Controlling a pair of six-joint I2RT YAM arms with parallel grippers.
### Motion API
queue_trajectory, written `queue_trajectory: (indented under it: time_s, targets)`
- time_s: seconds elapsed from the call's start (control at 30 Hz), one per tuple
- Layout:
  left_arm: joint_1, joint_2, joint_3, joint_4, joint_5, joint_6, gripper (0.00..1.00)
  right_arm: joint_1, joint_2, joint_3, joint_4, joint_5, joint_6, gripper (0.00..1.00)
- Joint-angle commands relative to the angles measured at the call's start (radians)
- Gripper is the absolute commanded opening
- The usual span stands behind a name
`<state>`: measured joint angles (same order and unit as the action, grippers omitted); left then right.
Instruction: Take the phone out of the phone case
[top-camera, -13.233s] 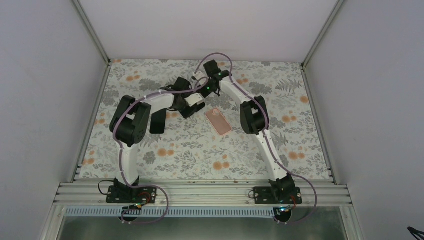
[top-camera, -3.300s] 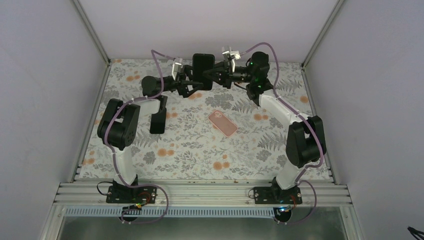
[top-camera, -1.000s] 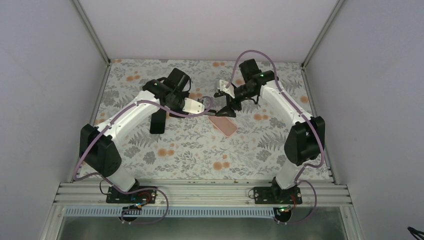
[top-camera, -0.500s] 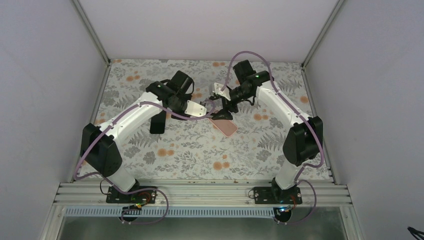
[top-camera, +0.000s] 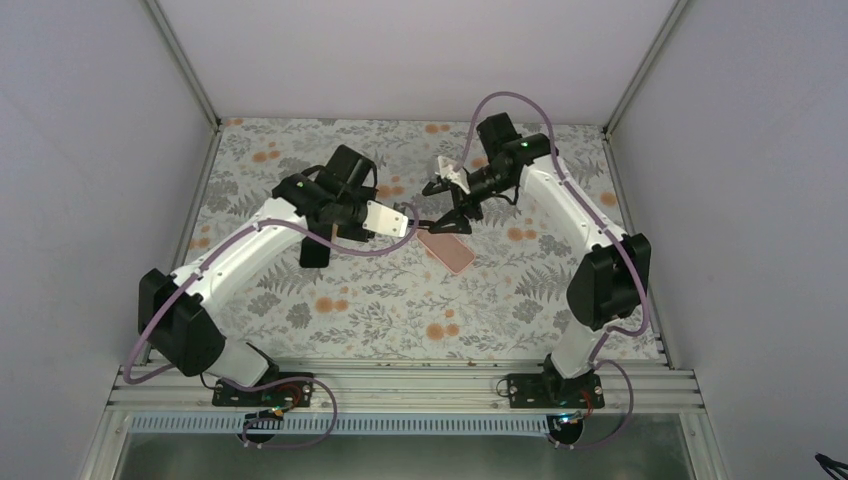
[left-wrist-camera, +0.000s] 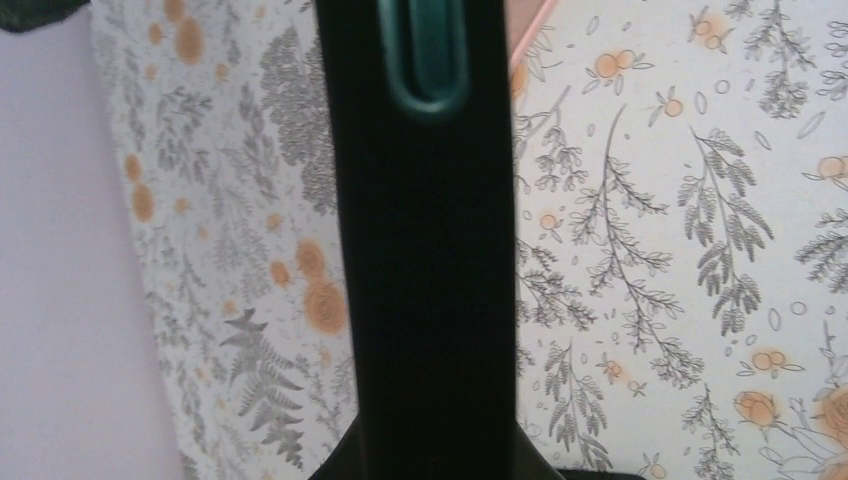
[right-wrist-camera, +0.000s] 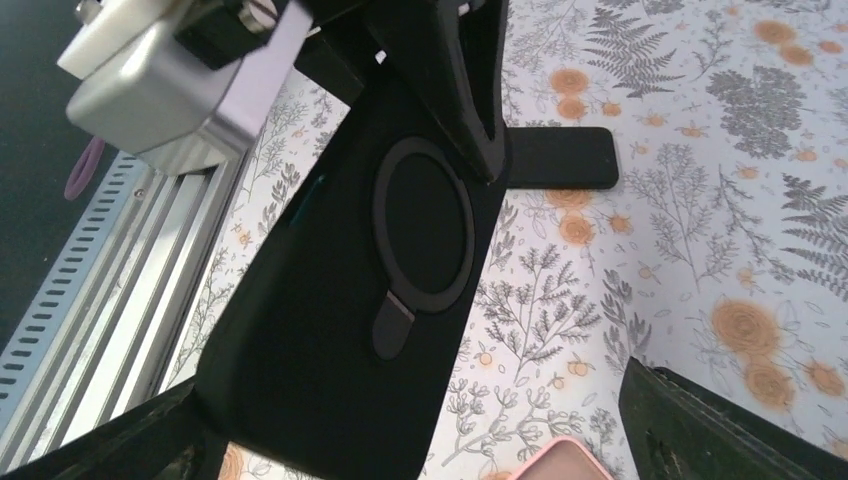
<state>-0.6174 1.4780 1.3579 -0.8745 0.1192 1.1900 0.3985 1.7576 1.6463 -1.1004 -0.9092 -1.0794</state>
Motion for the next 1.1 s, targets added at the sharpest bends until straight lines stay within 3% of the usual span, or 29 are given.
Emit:
queue_trajectory:
  time_s: [0.0, 0.4, 0.57, 0.77, 0.87, 1.07]
  targets:
    - [-0.04, -0.063, -0.023, -0.058, 0.115, 0.11, 0.02, -0.097, 0.061, 0.094, 0.024, 0.083, -0.067, 0.98]
    - [-0.143, -0.037, -0.07, -0.032, 0.096, 0.08, 0.02, -0.102, 0.105, 0.175, 0.072, 0.071, -0.014, 0.96]
    - [-0.135, -0.012, -0.077, -0.019, 0.067, 0.072, 0.02, -0.1, 0.094, 0.172, 0.043, 0.062, -0.034, 0.95]
    - [-0.08, 0.007, -0.106, 0.022, 0.061, 0.101, 0.02, -0.078, -0.057, 0.008, -0.044, 0.094, -0.093, 0.91]
    - [-0.068, 0.021, -0.096, 0.033, 0.068, 0.105, 0.02, -0.037, -0.173, -0.145, 0.015, 0.136, -0.053, 0.91]
    - [-0.054, 0.048, -0.069, 0.035, 0.059, 0.109, 0.02, 0.058, -0.292, -0.276, 0.078, 0.131, 0.051, 0.88]
